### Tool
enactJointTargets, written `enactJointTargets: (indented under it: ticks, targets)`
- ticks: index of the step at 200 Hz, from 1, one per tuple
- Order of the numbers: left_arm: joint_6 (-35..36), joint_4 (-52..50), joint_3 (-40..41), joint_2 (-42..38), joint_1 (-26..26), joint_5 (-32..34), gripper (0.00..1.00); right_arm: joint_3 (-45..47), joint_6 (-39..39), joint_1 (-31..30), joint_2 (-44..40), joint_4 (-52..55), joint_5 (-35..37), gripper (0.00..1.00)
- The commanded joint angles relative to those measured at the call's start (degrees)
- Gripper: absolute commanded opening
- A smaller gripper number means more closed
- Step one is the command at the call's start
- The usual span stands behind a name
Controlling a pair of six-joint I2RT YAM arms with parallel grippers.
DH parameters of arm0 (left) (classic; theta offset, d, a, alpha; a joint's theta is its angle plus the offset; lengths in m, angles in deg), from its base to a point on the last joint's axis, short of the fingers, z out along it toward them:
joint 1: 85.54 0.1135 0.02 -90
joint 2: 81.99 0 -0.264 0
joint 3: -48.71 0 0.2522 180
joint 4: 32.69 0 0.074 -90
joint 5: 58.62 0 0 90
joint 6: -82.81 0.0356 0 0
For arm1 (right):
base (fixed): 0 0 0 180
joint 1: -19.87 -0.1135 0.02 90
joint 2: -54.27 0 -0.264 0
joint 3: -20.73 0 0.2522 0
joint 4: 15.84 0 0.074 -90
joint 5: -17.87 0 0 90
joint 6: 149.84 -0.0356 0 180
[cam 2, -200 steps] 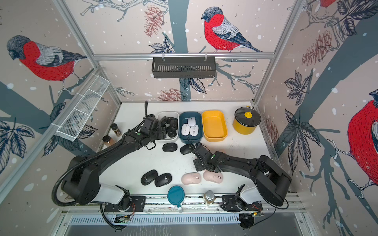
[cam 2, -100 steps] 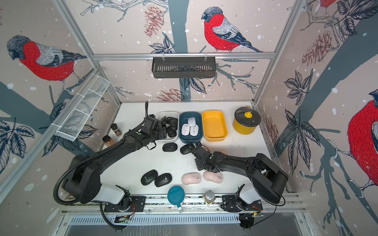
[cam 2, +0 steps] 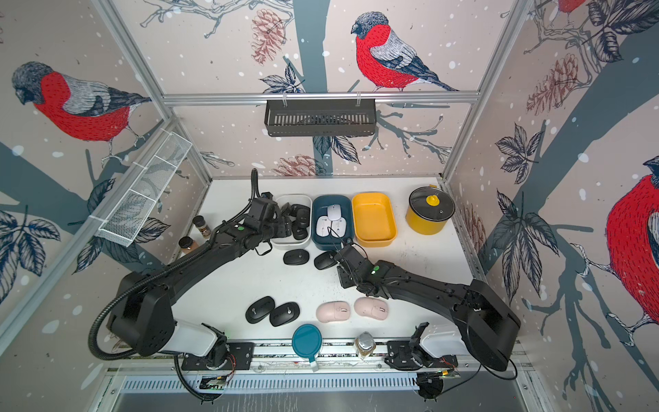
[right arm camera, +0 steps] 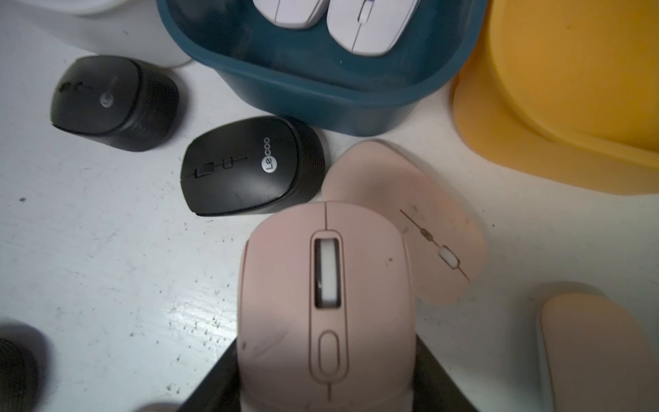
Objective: Place the mice by color into the storage box
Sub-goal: Pick up the mouse from the center of the board, then place the mouse in the storage box.
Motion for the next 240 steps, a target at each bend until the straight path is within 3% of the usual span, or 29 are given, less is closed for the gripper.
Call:
enactJointTargets:
  ticks: [1,52,87,127,171,240]
  targets:
    - [4.5,-2.1,-2.3,0.5,0.0,-3.0,0.78,-1.2,-2.3,0.6,-1.8,1.5,-0.3,0.55]
    - [9.5,-2.0,-3.9,0.8,0.1,-7.9,0.78,-4.0,-4.8,4.1,-6.4,4.8,-1.5,0.56]
    - [11.3,2.0,-0.7,-2.2,-0.3,-15.3,0.77,-2.8,-3.9,11.0,-11.3,3.1,-5.3,0.56]
    - [14.3,4.0,1.1,-4.4,-3.3,-14.2,0.77,-3.2,-0.2,18.2,-14.1,0.7,-5.5,0.56]
    - [15.3,5.5,2.1,-5.7,-3.9,-14.0,0.77,-7.4,2.3,24.4,-10.3,0.1,-8.9,0.57]
    - [15.7,5.3,2.4,-5.9,-5.1,-11.5,0.77,-15.1,5.7,29.3,1.7,-0.1,-8.6,0.56]
